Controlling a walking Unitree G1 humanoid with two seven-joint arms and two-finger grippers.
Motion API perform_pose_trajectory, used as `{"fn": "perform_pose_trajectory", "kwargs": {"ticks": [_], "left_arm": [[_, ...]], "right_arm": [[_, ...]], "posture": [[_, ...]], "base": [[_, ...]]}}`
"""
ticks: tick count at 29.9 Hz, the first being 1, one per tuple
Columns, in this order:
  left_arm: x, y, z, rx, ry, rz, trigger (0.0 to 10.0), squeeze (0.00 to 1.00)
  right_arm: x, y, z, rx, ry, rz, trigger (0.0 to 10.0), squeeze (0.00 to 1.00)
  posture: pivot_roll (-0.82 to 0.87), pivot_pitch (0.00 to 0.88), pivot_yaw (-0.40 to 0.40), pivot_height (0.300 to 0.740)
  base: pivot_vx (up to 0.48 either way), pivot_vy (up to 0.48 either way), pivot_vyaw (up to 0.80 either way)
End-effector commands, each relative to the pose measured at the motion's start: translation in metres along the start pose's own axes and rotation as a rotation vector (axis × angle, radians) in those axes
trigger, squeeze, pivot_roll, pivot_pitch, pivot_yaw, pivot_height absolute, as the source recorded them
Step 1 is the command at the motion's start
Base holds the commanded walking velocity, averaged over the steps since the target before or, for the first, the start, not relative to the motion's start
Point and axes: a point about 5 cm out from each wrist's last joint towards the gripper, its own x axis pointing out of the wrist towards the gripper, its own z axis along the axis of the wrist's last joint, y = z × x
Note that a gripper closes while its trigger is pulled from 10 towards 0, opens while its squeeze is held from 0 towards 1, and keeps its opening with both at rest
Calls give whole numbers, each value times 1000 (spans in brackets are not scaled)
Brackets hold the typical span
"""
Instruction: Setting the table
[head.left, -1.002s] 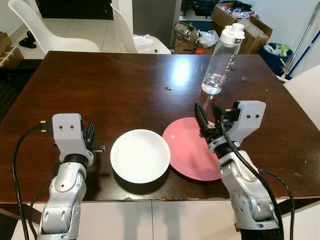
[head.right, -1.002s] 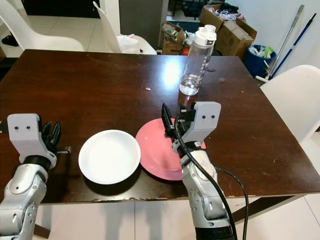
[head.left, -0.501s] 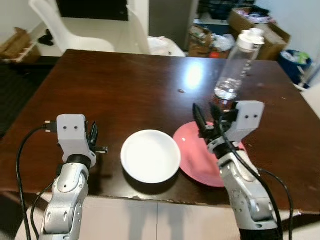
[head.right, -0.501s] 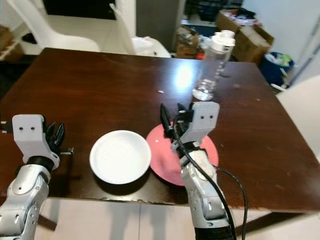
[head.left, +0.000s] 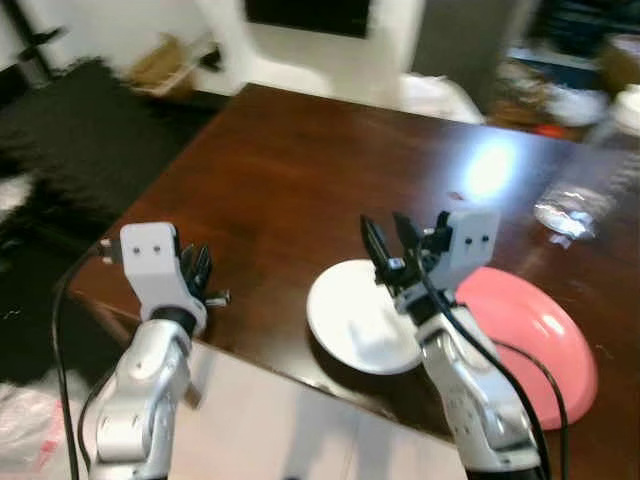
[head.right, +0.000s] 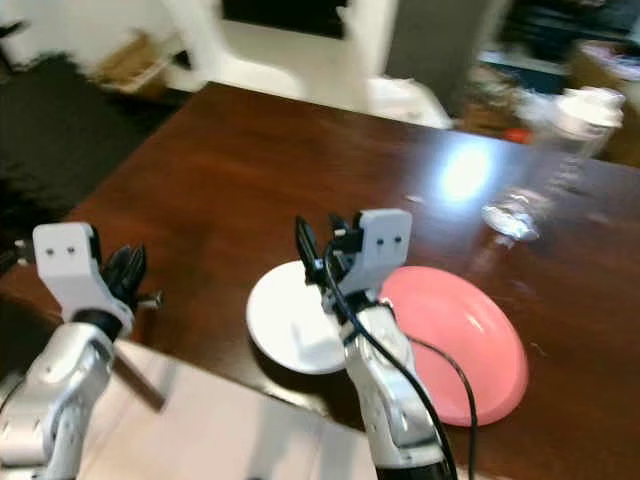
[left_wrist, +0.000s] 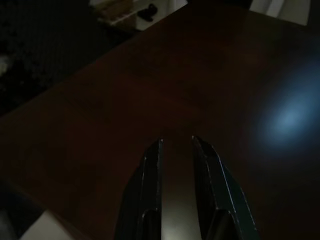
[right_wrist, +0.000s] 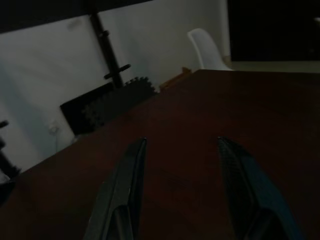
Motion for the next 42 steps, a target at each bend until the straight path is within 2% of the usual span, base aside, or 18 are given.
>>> {"fn": "perform_pose_trajectory", "kwargs": {"ticks": [1, 8, 42], "left_arm": [[-1, 1, -2, 15, 12, 4, 10000, 0], [0, 0, -2, 59, 14, 10, 10000, 0], [-2, -1, -4, 74, 28, -3, 10000, 0]], "right_arm": [[-2, -1, -1, 0, 7, -4, 10000, 0], [-2, 1, -1, 2, 5, 8, 10000, 0], [-6, 20, -2, 46, 18, 148, 10000, 0]], "posture": [[-7, 58, 44, 740], [-7, 57, 46, 740], [-6, 68, 49, 740]], "base": [[0, 0, 800], [0, 0, 800], [0, 0, 800]]}}
